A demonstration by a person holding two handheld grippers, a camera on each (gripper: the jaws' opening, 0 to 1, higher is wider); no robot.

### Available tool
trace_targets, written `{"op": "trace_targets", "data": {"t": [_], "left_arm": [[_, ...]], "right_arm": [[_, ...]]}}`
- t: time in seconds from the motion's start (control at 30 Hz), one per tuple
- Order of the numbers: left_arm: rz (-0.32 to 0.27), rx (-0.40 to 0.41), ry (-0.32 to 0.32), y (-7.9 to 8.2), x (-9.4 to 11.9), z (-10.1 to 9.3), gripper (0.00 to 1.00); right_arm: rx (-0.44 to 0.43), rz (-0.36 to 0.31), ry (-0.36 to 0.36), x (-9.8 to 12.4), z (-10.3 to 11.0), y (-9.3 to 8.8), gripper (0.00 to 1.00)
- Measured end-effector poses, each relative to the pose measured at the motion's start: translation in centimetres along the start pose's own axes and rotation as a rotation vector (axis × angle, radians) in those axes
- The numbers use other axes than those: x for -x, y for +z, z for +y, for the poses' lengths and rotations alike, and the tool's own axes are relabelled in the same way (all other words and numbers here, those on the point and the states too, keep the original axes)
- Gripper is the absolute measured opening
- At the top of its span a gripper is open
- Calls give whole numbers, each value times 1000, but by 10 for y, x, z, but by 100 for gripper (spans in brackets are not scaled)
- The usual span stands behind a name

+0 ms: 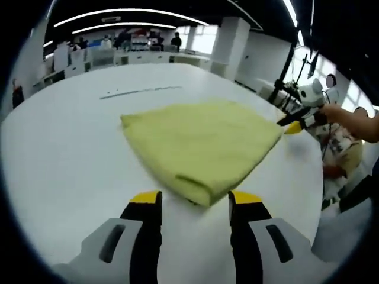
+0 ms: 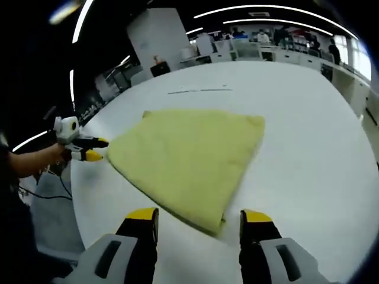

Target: Fold the garment on the visible template until the final outline fits inside the template.

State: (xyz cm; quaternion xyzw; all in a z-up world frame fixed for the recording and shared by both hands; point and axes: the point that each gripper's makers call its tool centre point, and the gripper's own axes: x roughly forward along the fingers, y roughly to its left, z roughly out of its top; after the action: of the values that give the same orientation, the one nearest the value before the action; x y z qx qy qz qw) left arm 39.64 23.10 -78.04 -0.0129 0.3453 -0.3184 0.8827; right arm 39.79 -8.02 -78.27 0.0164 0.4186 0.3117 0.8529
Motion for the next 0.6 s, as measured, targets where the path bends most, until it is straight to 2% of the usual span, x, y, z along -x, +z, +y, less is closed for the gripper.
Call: {"op": "trace_targets", "data": {"t": [0.13, 0.33, 0.47, 0.53, 0.6], "left_arm": [[-30, 69, 6, -1, -1, 3, 30], [-23, 115, 6, -8, -2, 2, 21], [-38, 178, -12, -8, -4, -1, 14], [-37, 184, -19, -9, -5, -1, 10], [-35, 177, -10, -9, -5, 0, 10]], "right_arm": [[-16, -5, 3, 0, -1, -4, 39], [-30, -22, -14, 2, -6, -7, 27], [-40, -28, -17, 3, -7, -8, 17], [-44, -34, -17, 3, -7, -8, 10], [-45, -38, -26, 3, -8, -8, 6]]}}
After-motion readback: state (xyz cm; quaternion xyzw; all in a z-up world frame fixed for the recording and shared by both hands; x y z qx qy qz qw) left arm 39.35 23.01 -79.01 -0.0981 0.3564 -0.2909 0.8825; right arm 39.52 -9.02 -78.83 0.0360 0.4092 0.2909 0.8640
